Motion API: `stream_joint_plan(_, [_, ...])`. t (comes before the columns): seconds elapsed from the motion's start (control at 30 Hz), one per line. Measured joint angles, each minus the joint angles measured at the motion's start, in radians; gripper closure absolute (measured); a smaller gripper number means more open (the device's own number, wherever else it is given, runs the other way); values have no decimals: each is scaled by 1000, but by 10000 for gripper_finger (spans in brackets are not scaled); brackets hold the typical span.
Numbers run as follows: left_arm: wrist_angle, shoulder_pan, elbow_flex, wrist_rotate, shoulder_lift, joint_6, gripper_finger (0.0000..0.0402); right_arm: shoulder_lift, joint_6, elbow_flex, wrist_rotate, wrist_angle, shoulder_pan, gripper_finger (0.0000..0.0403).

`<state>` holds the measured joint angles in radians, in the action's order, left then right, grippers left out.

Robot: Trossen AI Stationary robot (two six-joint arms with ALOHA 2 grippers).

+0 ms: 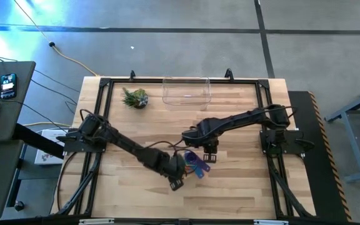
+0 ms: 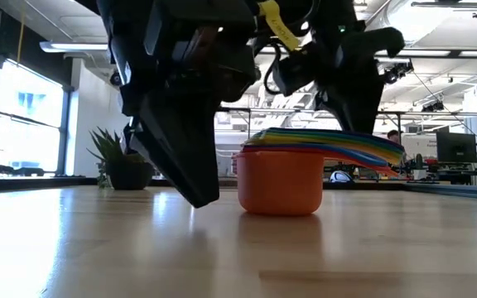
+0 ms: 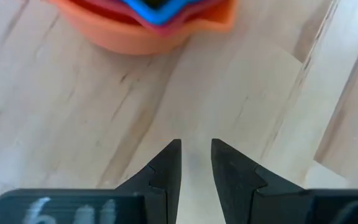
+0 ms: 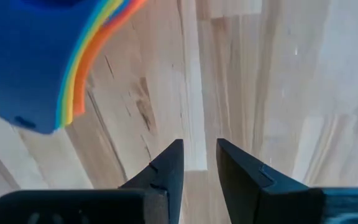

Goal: Nest measuring cups in basket
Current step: Adjust the stacked measuring cups

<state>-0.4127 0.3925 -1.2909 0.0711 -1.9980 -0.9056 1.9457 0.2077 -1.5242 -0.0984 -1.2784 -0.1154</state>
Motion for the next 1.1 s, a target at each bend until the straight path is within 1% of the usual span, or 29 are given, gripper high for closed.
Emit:
stream_joint_plan(0.1, [1,13,0,0,0,-14,323,-23,36,0,3,-15,-16,316])
stream_joint_plan(0.17, [26,15,0,0,0,-2,323,-29,53,0,31,-11,-29,316])
stream_joint_plan(0.37, [139,-8,0,3,0,74,323,-29,145,0,1,111,-31,316])
stream_joint_plan(0.53, [178,-27,0,4,0,115,323,-23,189,0,15,124,-31,316])
stream_joint_plan(0.83, [165,-53,0,4,0,126,323,-1,291,2,3,135,-51,316])
stream_joint_plan(1.0, [160,-74,0,43,0,125,323,-2,355,2,-11,143,-60,316])
stream_joint_plan(1.1, [151,-85,0,44,0,126,323,3,399,2,-15,143,-62,316])
